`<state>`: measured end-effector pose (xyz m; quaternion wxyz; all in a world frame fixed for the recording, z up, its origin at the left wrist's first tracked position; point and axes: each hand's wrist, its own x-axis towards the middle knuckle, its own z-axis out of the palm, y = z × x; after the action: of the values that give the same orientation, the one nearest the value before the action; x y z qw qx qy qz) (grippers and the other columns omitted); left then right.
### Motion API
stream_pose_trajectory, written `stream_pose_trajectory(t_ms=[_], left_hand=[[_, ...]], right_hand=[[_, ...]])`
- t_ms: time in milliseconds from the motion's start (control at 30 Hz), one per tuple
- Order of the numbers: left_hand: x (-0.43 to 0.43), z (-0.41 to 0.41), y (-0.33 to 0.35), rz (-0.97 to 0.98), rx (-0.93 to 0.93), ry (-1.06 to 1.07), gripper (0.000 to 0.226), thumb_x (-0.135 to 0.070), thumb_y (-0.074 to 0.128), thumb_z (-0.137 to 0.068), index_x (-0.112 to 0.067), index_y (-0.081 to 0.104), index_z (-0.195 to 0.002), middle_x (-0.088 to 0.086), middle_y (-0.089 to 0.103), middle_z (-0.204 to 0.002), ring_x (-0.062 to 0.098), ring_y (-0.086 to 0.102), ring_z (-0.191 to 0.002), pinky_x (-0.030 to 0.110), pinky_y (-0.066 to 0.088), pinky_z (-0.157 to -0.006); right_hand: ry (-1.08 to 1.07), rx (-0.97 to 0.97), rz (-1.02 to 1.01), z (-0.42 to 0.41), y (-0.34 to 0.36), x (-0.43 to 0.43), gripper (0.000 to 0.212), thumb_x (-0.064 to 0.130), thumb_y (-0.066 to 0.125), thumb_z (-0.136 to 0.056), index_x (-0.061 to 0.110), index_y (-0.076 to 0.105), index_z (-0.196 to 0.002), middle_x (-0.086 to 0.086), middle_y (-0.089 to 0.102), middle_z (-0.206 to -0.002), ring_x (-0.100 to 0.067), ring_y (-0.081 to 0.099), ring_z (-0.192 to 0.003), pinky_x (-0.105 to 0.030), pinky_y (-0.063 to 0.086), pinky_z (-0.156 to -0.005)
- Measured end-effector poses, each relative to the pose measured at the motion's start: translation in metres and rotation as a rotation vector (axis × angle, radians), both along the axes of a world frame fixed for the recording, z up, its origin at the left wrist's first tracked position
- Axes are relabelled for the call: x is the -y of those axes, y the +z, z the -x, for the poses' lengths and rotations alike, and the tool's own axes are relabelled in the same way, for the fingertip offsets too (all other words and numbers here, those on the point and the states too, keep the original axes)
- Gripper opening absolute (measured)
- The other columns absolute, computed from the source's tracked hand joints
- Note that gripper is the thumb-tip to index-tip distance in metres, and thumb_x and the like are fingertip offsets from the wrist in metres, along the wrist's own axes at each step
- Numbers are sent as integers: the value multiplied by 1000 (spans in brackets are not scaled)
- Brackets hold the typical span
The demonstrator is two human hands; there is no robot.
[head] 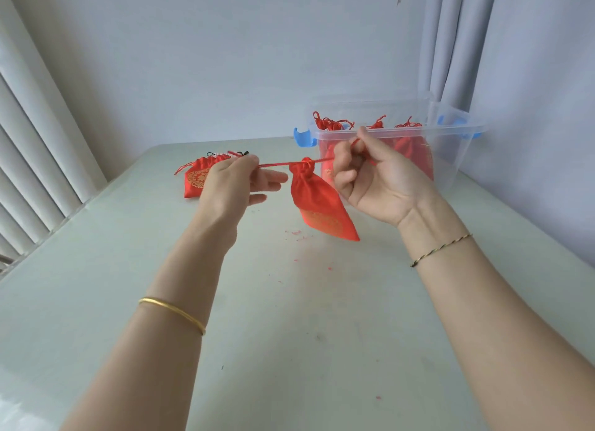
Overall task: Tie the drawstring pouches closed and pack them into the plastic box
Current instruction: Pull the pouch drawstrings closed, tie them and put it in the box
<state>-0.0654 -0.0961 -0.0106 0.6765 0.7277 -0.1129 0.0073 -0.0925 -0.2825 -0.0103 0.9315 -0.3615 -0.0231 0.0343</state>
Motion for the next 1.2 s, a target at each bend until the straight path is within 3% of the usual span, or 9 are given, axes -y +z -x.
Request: stream_pose_trajectory(t_ms=[100, 233, 333, 467, 600, 767, 900, 967, 1200], left_hand=[[0, -2, 3, 264, -74, -16, 36, -13, 32, -95, -13, 38, -59, 2, 75, -83, 15, 70, -86, 25, 48, -74], [11, 6, 2, 495, -95, -209, 41, -16, 30, -99, -14, 34, -58, 1, 67, -66, 18, 70, -80, 25, 53, -76], [15, 8, 2, 286, -12, -202, 35, -18, 39, -99, -11, 50, -66, -1, 56, -60, 14, 62, -60, 24, 51, -65], [15, 12, 1, -177, 123, -232, 10, -14, 57, -90, -10, 66, -85, -1, 56, -65, 8, 55, -56, 24, 50, -67], [21, 19, 0, -347, 187, -271, 10, -15, 65, -85, -11, 65, -76, 0, 59, -62, 5, 54, -50, 13, 47, -55], [20, 17, -2, -260, 131, -261, 21, -15, 55, -91, -9, 67, -76, 0, 57, -62, 12, 51, -54, 18, 48, -57], [18, 14, -2, -189, 84, -279, 26, -18, 50, -95, -11, 66, -76, -3, 57, -59, 11, 49, -53, 24, 47, -63], [18, 14, -2, -164, 79, -268, 24, -18, 50, -95, -10, 64, -77, -1, 57, -61, 10, 49, -53, 23, 48, -62], [17, 10, -4, -41, 38, -147, 15, -9, 52, -93, -5, 63, -83, 1, 64, -55, 10, 60, -46, 23, 56, -55]], right_hand=[[-70, -120, 213, -4, -7, -4, 34, 27, 41, -98, 18, 38, -65, 6, 45, -45, -6, 39, -35, -14, 31, -36], [-236, -177, 427, -5, -14, -11, 35, 23, 46, -97, 15, 42, -64, 3, 49, -42, -7, 40, -32, -12, 31, -36], [-280, -147, 455, -1, -7, -11, 35, 22, 48, -96, 13, 44, -62, -3, 59, -51, -8, 47, -36, -13, 37, -38], [-273, -8, 522, 7, 7, -15, 33, 23, 50, -94, 14, 47, -62, -6, 66, -69, -8, 50, -42, -16, 37, -41], [-279, 96, 653, 11, 12, -25, 31, 27, 54, -93, 14, 53, -65, -4, 59, -72, -8, 48, -45, -17, 35, -43], [-249, -1, 745, 10, 9, -22, 45, 44, 37, -97, 8, 62, -84, -6, 66, -72, -12, 45, -41, -20, 31, -39], [-139, 19, 834, 11, 5, -25, 21, 12, 37, -94, 6, 57, -92, -8, 58, -66, -13, 49, -42, -20, 33, -40], [-156, 59, 911, 10, 3, -27, 22, -1, 36, -89, 6, 56, -91, -8, 58, -66, -13, 53, -45, -20, 37, -44], [-256, 216, 1100, 11, 1, -26, 17, -5, 58, -79, 11, 55, -85, -4, 57, -66, -12, 54, -52, -23, 45, -54]])
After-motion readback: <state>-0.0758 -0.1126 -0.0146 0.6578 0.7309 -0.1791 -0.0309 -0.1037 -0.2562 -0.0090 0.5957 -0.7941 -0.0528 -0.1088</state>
